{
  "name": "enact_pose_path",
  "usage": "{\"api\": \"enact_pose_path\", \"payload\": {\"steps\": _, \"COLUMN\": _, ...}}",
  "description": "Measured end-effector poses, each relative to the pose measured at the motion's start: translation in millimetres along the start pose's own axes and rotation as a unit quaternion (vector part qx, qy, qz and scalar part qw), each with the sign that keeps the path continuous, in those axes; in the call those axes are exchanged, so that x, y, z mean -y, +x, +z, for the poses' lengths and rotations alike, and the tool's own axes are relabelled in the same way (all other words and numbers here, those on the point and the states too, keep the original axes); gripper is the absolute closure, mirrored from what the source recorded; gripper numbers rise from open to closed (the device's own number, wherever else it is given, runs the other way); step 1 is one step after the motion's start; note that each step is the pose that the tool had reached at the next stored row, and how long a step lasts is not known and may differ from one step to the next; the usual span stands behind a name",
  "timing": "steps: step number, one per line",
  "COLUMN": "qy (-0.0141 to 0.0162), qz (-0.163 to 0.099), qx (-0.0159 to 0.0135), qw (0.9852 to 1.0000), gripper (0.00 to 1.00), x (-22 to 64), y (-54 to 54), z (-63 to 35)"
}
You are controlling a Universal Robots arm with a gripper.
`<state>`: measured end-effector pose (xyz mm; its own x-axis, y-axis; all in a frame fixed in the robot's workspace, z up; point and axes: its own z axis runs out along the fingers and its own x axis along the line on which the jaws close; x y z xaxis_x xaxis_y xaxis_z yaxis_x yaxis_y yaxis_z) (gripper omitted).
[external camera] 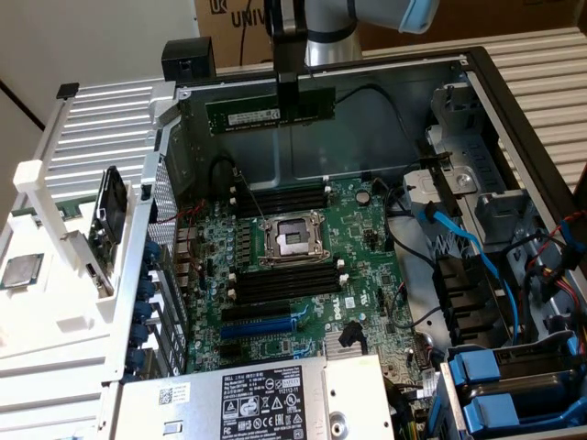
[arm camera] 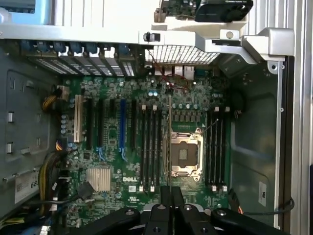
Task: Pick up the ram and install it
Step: 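Pick up the ram and move it above insertion slot, then insert the ram into the slot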
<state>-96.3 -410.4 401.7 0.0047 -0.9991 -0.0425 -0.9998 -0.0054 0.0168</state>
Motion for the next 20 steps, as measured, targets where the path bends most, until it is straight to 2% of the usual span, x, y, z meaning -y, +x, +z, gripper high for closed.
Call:
{"api": "enact_pose_path", "payload": {"steps": 1, "qy": 0.0001, "qz": 0.002, "qx": 0.0009, "qw": 1.0000, "gripper": 0.88, "x": 5.5, "y": 0.2, "z": 3.5}}
{"api": "enact_pose_path", "payload": {"steps": 4, "qy": 0.0002, "qz": 0.006, "qx": 0.0018, "qw": 1.0000, "gripper": 0.88, "x": 10.8, "y": 0.4, "z": 8.8}}
{"api": "enact_pose_path", "payload": {"steps": 6, "qy": 0.0004, "qz": 0.010, "qx": 0.0020, "qw": 0.9999, "gripper": 0.88, "x": 11.3, "y": 0.5, "z": 12.0}}
{"api": "enact_pose_path", "payload": {"steps": 18, "qy": 0.0005, "qz": 0.010, "qx": 0.0021, "qw": 0.9999, "gripper": 0.88, "x": 9.9, "y": 0.5, "z": 12.8}}
{"api": "enact_pose_path", "payload": {"steps": 20, "qy": 0.0005, "qz": 0.010, "qx": 0.0014, "qw": 0.9999, "gripper": 0.88, "x": 9.7, "y": 0.6, "z": 14.2}}
